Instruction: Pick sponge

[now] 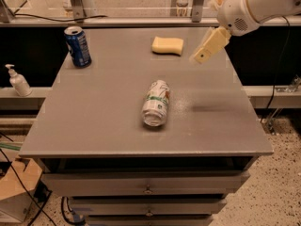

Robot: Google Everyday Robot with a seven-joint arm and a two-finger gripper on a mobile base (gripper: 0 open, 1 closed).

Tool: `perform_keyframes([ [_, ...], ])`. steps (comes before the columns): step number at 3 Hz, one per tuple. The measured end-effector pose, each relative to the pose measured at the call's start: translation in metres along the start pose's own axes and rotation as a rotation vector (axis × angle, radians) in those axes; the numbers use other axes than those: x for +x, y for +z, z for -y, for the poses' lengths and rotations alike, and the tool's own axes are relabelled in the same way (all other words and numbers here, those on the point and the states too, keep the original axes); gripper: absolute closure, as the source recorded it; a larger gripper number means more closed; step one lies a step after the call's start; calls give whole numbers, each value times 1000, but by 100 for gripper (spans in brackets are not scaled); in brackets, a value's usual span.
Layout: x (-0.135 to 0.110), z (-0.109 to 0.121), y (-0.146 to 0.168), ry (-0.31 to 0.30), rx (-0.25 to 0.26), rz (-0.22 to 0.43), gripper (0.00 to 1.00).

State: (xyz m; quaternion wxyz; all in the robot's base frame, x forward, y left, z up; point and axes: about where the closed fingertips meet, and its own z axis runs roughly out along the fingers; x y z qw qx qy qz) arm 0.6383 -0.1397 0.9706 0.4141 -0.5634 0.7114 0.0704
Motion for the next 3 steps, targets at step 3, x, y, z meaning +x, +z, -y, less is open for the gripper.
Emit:
perform_keyframes([
  [3, 5, 3, 63, 96, -42, 68, 0],
])
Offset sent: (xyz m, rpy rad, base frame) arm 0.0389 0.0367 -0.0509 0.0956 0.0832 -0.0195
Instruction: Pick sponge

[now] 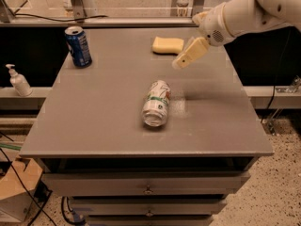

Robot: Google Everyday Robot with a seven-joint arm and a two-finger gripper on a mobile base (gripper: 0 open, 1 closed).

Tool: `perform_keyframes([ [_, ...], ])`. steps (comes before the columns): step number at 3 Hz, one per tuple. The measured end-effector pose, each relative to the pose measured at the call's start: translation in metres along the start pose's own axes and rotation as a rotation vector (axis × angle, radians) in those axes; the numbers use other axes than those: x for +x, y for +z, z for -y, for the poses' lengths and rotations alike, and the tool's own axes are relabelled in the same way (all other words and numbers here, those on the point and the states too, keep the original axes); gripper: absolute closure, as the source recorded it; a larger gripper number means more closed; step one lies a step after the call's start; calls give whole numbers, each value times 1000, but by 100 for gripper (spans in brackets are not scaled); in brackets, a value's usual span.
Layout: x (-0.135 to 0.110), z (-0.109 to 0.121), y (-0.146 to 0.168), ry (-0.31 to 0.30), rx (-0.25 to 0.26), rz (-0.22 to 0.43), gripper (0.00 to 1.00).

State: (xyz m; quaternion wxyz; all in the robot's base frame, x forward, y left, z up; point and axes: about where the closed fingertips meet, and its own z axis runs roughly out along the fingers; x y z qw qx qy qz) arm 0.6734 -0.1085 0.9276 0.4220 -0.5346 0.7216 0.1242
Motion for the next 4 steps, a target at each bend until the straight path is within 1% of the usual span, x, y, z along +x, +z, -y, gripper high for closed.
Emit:
perform_keyframes([
  [1, 5, 11, 33, 32, -10, 32, 0],
  [2, 12, 29, 61, 69, -9, 67, 0],
  [4, 33, 71, 103, 166, 27, 117, 0],
])
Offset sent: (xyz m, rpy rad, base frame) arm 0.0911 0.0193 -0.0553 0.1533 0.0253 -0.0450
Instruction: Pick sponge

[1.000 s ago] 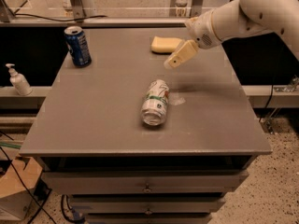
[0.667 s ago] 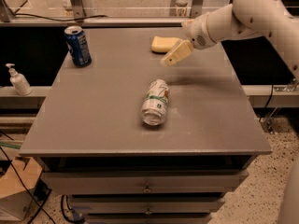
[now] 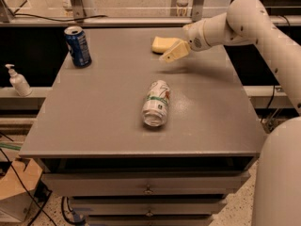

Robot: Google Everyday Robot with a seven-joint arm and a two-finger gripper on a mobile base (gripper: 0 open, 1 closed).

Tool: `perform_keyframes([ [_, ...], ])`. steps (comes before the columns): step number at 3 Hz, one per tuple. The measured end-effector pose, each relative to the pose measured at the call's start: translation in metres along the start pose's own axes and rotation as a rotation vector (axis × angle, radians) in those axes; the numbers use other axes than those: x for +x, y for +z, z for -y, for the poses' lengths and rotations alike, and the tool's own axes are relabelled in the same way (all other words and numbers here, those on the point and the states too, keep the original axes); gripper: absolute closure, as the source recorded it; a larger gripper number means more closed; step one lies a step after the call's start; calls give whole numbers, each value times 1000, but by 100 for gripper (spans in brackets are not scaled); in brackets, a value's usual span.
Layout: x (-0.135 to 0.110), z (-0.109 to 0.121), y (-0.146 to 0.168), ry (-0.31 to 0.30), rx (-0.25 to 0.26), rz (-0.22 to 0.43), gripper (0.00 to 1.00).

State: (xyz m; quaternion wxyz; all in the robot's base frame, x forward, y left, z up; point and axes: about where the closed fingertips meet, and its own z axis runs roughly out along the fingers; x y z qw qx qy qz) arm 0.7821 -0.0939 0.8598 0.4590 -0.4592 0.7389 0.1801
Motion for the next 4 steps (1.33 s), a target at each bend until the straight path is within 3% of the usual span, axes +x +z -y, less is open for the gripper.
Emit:
perform_keyframes([
  [1, 13, 14, 15, 42, 9, 2, 0],
  [2, 23, 22, 27, 70, 7, -7, 17],
  [4, 17, 27, 22, 46, 13, -14, 64],
])
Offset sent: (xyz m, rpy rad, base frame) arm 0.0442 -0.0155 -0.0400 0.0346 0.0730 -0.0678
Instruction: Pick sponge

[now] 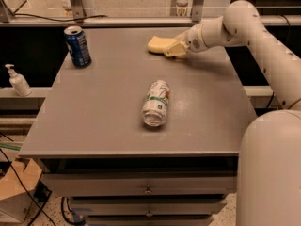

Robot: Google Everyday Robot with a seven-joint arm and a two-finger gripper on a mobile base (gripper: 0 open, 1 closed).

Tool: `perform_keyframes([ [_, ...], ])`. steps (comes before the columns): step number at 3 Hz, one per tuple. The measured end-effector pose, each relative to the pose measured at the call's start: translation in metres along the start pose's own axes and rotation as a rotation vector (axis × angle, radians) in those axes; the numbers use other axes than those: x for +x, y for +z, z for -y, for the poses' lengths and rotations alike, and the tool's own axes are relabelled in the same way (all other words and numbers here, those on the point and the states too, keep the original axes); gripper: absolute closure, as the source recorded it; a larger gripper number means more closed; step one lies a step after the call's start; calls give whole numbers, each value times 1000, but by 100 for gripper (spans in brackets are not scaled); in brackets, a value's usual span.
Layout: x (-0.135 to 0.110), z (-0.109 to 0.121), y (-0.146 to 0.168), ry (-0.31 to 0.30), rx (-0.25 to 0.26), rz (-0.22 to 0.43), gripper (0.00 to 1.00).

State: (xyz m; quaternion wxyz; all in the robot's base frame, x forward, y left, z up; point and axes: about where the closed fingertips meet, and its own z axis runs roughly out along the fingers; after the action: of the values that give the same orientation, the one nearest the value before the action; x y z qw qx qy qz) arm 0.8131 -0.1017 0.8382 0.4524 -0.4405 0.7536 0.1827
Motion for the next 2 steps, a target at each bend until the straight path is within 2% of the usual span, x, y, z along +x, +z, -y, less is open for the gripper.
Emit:
perform_keyframes([
  [1, -25, -7, -16, -62, 3, 23, 88],
  [2, -68, -19, -45, -162, 11, 71, 100],
])
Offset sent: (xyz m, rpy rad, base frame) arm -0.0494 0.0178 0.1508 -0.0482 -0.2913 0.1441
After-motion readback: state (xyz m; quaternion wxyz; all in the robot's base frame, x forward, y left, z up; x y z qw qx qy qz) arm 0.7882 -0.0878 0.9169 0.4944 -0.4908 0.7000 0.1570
